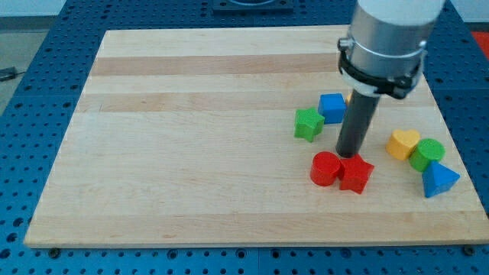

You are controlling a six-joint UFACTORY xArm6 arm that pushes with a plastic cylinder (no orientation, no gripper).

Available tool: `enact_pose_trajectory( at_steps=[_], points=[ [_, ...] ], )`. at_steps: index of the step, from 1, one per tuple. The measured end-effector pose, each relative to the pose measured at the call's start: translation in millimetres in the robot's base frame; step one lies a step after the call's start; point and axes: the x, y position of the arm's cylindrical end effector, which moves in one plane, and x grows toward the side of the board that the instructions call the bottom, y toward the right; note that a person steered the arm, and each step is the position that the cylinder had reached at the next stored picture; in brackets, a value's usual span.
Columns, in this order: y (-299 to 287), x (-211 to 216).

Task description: Move the red star diagonally bottom left of the blue triangle

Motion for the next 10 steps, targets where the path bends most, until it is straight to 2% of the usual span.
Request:
enact_pose_trajectory(
  at_steps=[1, 3, 5, 6, 7, 10],
  points=[
    [16.1, 22.9],
    [30.9, 36.1],
    [53.8, 83.1],
    [88.7, 89.1],
    [125.9, 87.1],
    [129.7, 26.3]
  ],
)
